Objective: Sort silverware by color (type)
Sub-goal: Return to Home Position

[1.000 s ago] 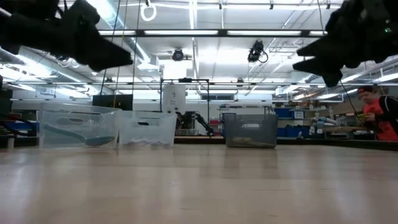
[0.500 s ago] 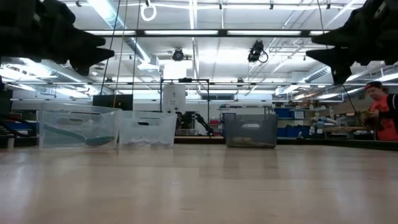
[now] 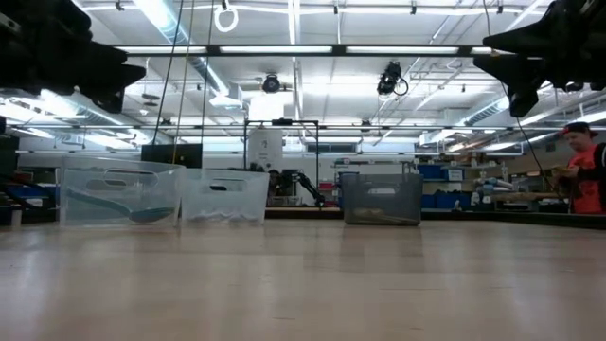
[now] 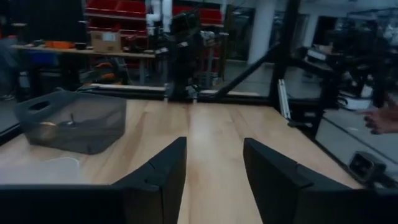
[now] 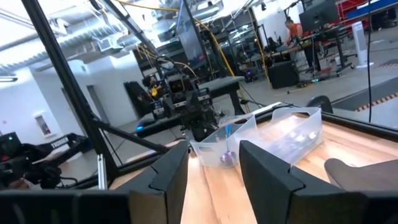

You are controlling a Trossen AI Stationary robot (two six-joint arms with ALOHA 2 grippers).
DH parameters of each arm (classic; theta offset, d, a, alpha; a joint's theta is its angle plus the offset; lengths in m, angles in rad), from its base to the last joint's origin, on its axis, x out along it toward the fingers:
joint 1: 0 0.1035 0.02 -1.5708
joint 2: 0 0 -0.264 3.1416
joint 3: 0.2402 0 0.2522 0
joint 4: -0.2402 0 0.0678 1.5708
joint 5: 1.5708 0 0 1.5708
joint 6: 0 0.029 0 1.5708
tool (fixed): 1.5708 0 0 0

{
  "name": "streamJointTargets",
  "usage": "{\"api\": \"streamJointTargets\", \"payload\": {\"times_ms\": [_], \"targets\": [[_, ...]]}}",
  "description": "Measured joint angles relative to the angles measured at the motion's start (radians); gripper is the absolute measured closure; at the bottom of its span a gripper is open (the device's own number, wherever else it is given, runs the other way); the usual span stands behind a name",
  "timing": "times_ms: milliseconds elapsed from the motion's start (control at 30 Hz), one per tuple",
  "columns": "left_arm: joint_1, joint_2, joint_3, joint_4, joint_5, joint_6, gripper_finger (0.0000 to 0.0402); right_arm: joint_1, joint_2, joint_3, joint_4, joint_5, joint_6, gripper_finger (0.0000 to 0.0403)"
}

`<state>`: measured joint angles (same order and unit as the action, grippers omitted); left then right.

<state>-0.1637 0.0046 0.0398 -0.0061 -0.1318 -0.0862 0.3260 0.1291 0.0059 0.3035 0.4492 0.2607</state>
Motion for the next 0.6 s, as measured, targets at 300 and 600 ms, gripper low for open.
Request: {"api": "streamJointTargets", "payload": {"times_ms": [300, 600], "targets": [[-0.010, 0.015, -0.008, 0.004, -0.003, 0.003, 0.0237, 0.000, 0.002, 0.000, 0.009, -0.001, 0.005, 0.0249], [-0.010, 0.015, -0.008, 0.004, -0.005, 0.001, 0.0237, 0.000, 0.002, 0.000, 0.010, -0.001, 0.005, 0.0249]]}}
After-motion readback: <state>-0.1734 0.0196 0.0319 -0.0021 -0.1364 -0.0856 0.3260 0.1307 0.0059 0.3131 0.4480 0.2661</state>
